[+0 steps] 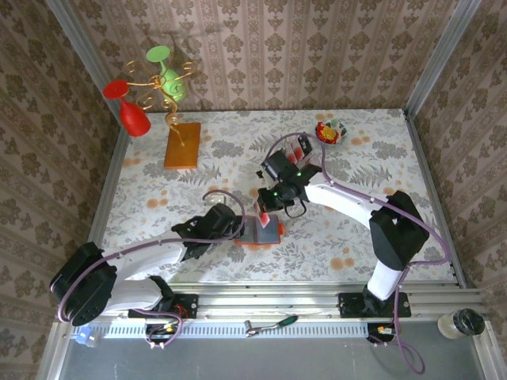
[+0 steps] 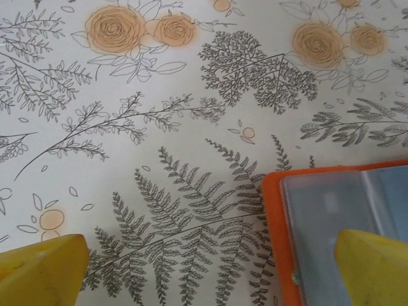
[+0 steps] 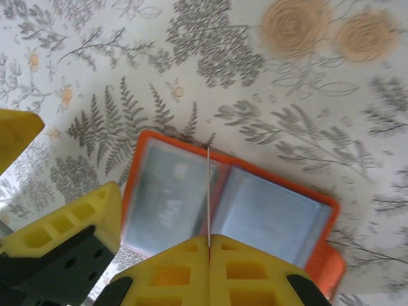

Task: Put the credit cards into the card holder

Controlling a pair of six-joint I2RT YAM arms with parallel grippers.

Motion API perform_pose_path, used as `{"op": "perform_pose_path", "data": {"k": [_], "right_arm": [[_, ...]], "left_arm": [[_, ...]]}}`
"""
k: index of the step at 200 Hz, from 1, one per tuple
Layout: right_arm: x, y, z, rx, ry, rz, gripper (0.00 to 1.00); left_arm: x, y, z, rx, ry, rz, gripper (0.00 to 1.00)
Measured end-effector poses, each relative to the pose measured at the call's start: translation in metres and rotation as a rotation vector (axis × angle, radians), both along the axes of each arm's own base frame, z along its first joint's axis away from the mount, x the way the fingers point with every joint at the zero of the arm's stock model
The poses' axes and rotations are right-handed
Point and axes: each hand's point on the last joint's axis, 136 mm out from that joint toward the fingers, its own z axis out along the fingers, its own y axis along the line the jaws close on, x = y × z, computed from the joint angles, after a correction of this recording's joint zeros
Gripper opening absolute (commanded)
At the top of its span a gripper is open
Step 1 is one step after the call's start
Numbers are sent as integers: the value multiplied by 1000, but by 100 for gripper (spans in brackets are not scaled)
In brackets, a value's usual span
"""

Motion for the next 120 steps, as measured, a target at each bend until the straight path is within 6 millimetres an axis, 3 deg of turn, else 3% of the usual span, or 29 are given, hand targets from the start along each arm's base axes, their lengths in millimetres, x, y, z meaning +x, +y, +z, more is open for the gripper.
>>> {"op": "perform_pose_path", "data": {"k": [63,120], "right_arm": [[-8,23,-2,81,10,11,0],[-12,25,-19,65,37,12,0]], "left_arm": [[-3,4,-5,9,12,11,100],[-3,4,-5,7,13,14,100]]}}
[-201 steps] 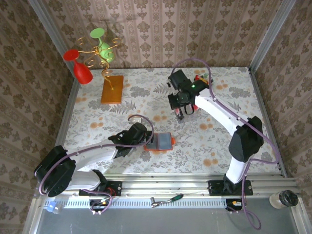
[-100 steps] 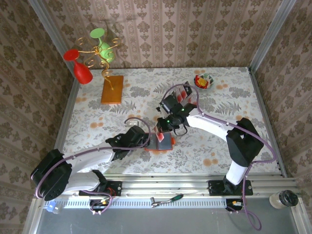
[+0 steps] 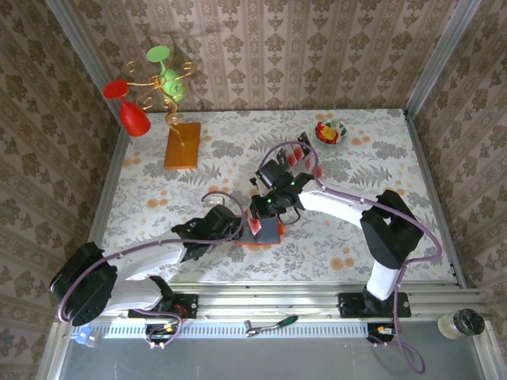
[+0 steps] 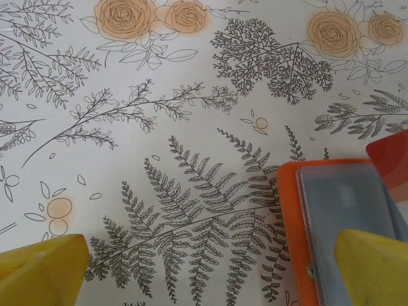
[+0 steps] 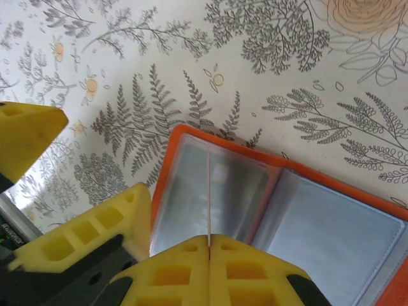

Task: Put the credit cards into the card holder

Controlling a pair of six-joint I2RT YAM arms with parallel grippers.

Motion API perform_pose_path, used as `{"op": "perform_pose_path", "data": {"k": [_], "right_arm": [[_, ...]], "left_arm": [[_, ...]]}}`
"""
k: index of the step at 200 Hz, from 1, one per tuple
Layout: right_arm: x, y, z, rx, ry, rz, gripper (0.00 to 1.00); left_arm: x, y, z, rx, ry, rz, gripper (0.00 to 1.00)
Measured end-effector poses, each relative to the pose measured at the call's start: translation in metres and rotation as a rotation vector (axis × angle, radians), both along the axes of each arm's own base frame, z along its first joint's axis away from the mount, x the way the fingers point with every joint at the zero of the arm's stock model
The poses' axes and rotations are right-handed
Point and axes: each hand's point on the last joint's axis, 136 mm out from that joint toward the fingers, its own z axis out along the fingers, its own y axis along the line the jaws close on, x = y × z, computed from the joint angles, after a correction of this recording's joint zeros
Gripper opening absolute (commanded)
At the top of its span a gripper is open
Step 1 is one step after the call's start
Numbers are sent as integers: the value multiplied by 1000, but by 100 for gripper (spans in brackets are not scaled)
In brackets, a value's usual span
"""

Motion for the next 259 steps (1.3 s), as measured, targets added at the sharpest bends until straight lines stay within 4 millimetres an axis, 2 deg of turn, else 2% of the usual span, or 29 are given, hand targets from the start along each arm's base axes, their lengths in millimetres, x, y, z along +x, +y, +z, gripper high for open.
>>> {"op": "perform_pose_path", "data": {"k": [56,91,206,259], "right_arm": [[-4,1,-19,-32,32,9,0],[-5,3,-25,-38,39,13,0],[-7,3,-34,-42,46,13,0],[-6,4,-34,-38,45,10,0]], "left_arm": [[0,0,0,1,1,0,100],[-1,1,-7,21,17,0,100],[-6,6,-34,93,75,-3,100],[-7,4,-39,106,79,-13,100]]}}
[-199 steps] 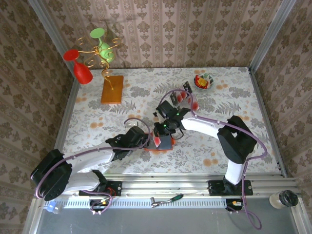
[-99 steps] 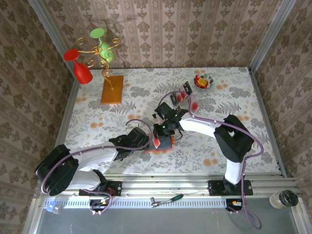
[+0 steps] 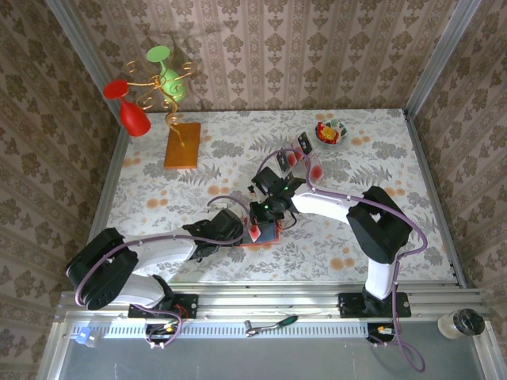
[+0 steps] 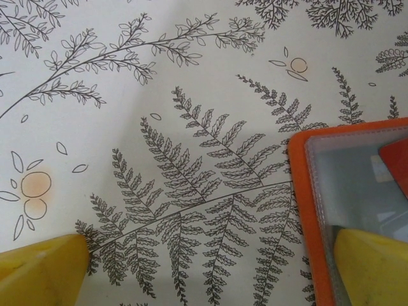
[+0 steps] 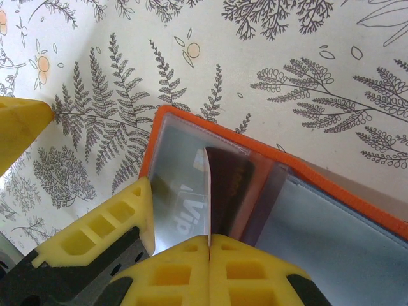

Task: Put the credit cards into the card holder

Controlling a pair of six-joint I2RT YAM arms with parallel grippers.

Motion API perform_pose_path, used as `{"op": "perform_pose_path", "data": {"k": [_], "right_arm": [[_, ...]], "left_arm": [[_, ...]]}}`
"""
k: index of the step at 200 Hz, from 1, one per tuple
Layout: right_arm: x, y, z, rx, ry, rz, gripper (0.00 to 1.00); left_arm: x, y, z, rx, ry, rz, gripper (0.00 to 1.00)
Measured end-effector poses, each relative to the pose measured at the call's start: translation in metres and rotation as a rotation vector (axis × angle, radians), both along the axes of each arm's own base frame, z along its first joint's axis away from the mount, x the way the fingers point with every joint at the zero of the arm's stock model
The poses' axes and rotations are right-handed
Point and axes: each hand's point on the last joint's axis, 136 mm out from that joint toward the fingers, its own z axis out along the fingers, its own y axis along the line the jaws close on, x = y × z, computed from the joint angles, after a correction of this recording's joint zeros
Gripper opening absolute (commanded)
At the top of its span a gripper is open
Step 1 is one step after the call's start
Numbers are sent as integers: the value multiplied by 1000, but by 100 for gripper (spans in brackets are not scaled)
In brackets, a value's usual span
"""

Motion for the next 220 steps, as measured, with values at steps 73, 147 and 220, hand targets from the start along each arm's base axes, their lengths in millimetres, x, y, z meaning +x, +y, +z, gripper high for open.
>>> {"op": "perform_pose_path", "data": {"k": [73,147,220], "right_arm": [[0,0,0,0,0,0,0],[9,-17,30,88,-63,-98,0],[4,-33,4,198,-78,-266,0]], "left_arm": [[0,0,0,20,-20,-1,100],[-2,-1,1,19,-26,14,100],[-4,0,0,13,-31,30,100]]}}
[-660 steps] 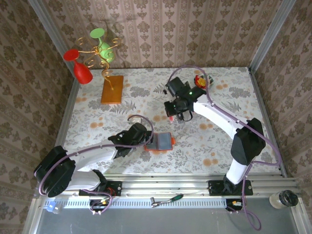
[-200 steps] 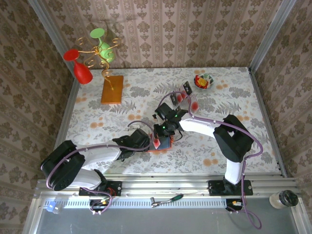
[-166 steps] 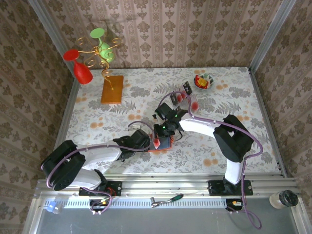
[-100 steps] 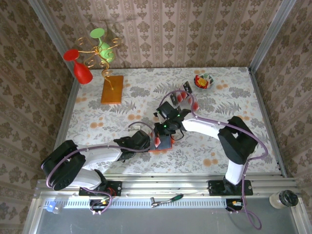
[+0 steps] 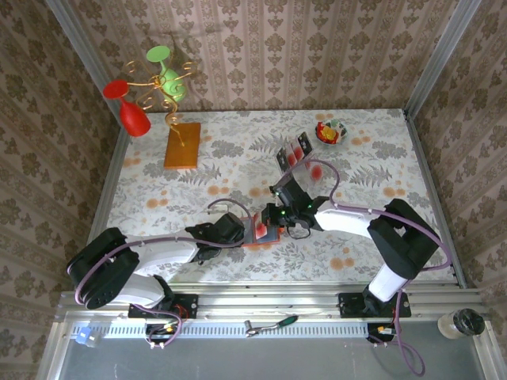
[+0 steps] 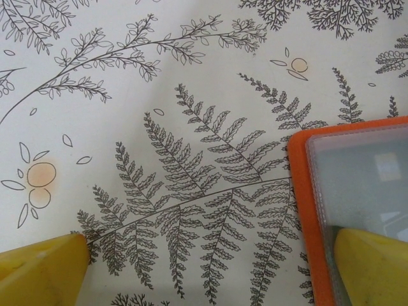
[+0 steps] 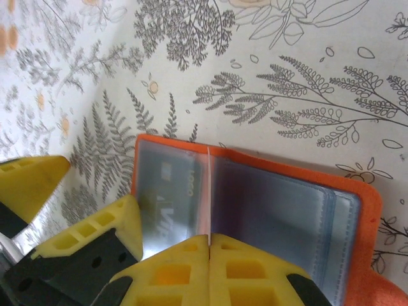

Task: Put the credit cards into the card holder

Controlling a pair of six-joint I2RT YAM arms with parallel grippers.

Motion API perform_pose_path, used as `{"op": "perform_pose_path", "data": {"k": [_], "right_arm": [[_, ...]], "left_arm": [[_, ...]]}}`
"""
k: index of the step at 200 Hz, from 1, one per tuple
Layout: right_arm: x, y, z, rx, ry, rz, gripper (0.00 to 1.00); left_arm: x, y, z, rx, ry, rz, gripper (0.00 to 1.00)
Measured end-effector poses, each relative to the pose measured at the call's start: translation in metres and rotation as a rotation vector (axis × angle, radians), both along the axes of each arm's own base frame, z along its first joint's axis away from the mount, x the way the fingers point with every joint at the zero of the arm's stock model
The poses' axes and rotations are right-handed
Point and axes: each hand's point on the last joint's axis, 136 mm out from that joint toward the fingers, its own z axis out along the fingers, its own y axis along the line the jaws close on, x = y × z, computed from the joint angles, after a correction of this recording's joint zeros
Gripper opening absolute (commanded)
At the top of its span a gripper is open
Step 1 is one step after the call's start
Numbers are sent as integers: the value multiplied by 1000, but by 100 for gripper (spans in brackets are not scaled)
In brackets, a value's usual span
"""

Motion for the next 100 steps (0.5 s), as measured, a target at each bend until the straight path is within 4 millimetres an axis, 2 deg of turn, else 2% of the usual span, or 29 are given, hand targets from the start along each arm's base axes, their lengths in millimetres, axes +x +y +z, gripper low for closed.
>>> {"op": "perform_pose_path", "data": {"k": [100], "right_arm": [[16,5,13,123,-101,-83,0]], "left_arm": [[0,0,-1,-4,-3,6,100]]}}
